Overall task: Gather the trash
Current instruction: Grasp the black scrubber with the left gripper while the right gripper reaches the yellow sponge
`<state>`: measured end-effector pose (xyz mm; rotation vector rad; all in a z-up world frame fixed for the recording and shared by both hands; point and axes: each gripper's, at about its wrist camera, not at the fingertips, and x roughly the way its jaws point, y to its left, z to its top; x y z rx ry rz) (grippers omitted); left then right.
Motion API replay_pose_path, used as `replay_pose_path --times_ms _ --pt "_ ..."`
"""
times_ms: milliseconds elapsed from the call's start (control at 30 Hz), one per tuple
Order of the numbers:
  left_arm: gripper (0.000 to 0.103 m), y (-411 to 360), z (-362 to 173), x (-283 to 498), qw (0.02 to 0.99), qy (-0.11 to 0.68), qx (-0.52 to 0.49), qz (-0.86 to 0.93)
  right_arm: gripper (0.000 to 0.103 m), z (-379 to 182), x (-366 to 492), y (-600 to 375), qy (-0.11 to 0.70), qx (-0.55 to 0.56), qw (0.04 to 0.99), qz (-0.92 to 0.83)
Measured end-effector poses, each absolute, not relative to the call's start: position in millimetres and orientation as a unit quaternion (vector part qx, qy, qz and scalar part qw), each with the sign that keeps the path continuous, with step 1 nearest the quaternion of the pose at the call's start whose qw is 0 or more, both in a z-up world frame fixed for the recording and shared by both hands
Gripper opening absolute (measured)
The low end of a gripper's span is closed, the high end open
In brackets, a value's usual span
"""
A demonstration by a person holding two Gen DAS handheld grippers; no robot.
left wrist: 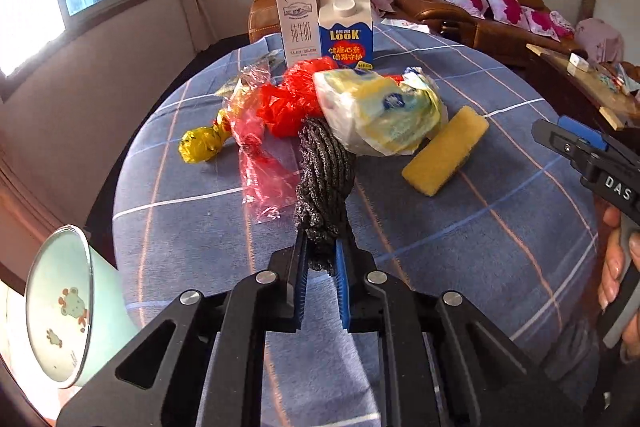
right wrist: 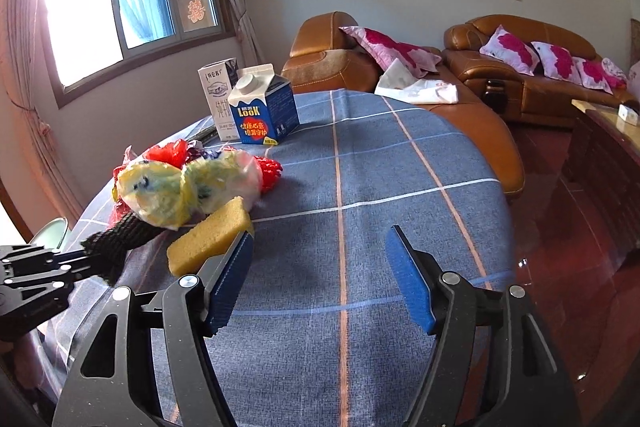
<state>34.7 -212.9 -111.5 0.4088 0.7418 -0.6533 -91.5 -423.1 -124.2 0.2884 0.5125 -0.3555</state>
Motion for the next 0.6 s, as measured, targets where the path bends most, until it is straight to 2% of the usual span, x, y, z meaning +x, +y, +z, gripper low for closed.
replay_pose_path --times_ms 200,467,600 --pt "0.012 -169 -81 23 0.88 0.309 0.206 -0.296 0.068 -122 -88 -418 0.253 0.143 0.942 -0.17" --pt "0.012 -141 -67 18 0.892 0.291 0.189 -0.29 0.067 -110 -57 -408 0.258 0.129 0.945 -0.155" --pt "0.012 -121 -69 26 0.898 0.298 0.175 -0.271 0.058 -109 -29 -407 0.288 0.12 0.939 -0.145"
